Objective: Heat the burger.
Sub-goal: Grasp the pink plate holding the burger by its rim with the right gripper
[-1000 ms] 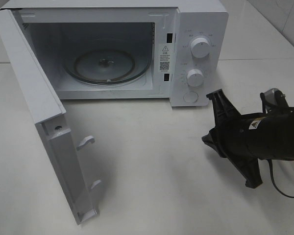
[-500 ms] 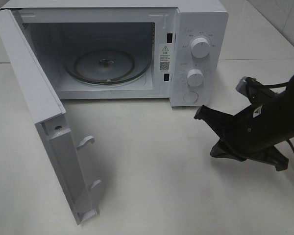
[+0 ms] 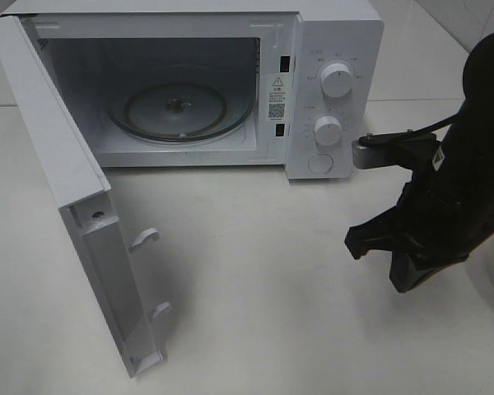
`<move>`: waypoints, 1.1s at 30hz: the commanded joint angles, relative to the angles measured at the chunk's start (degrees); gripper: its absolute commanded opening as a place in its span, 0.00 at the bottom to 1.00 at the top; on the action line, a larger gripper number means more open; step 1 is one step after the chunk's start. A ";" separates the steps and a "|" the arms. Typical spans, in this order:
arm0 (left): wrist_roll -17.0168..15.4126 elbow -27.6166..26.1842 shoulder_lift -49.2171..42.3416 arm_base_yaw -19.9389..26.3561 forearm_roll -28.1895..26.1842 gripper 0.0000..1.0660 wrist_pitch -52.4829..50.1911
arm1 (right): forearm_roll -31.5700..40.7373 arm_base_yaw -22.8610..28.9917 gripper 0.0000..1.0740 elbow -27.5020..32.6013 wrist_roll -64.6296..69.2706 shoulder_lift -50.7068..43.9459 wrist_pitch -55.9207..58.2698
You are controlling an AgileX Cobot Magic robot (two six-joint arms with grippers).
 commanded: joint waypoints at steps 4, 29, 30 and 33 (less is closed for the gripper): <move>-0.23 0.17 -0.06 -0.11 -0.23 0.94 -0.11 | -2.18 -3.15 0.13 -0.34 -2.01 -2.35 3.61; -0.23 0.17 -0.06 -0.11 -0.23 0.94 -0.11 | -16.44 -18.11 0.92 -0.29 -3.90 -11.52 4.41; -0.23 0.17 -0.06 -0.11 -0.23 0.94 -0.11 | -16.10 -19.60 0.91 -0.29 -4.98 -11.52 4.35; -0.23 0.17 -0.06 -0.11 -0.23 0.94 -0.11 | -15.70 -21.43 0.91 -0.29 -5.21 -11.52 3.67</move>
